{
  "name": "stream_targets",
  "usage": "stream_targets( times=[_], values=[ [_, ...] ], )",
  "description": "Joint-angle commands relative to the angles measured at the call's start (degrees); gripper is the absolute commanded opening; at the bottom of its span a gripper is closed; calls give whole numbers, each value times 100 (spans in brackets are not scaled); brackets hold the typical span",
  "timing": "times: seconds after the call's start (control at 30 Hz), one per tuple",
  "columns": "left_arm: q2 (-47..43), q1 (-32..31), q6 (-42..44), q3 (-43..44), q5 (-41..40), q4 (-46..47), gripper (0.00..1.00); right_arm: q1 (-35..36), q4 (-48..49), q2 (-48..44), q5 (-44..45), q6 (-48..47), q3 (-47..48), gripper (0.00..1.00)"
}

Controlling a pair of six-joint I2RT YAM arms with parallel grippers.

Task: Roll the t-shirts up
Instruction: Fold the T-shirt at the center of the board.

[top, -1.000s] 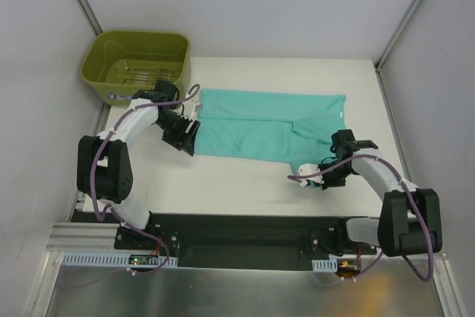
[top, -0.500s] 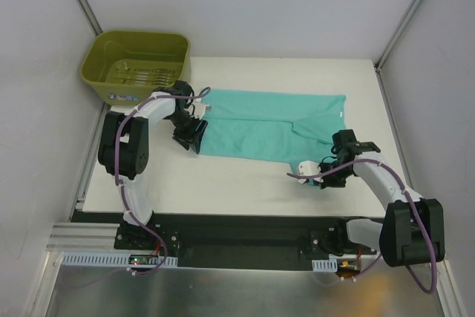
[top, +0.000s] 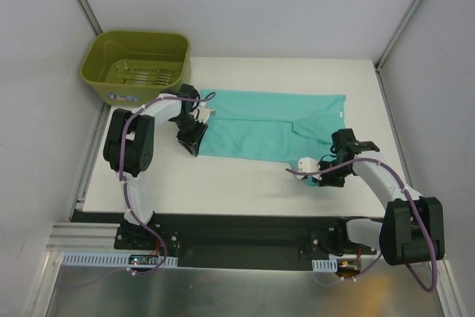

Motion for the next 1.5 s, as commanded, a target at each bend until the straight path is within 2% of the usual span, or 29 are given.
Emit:
stream_targets(
  times=[0.0, 0.13, 0.27, 0.43, 0.6, 0.7, 1.0, 1.1, 1.47],
  values=[
    [98, -36, 18, 112, -112, -179, 14, 58, -16, 22, -29, 209, 165, 1],
    [-51, -36, 105, 157, -77, -328, 0, 6, -7, -118, 15, 586, 287, 1],
    [-437, -36, 150, 165, 90, -574, 0, -398, 11, -320, -46, 1270, 621, 1],
    [-579, -27, 106, 480, 134, -654, 0, -995, 195, -31, -125, 1773, 1358, 1],
    [-342, -36, 79, 1166, -6, -697, 0, -1146, 458, 793, -55, 2299, 2525, 1],
    [-104, -36, 62, 1694, -559, -689, 0, -1155, 590, 1338, 59, 2581, 3255, 1],
    [792, -27, 220, 3118, -1254, -777, 0, -1120, 1030, 2667, 568, 3013, 4594, 1],
    [1143, -9, -16, 3574, -1562, -820, 0, -1102, 1197, 3071, 657, 3039, 4945, 1],
    [1601, -18, -79, 4050, -2098, -821, 0, -935, 1373, 4521, 780, 3206, 6176, 1]
  ],
)
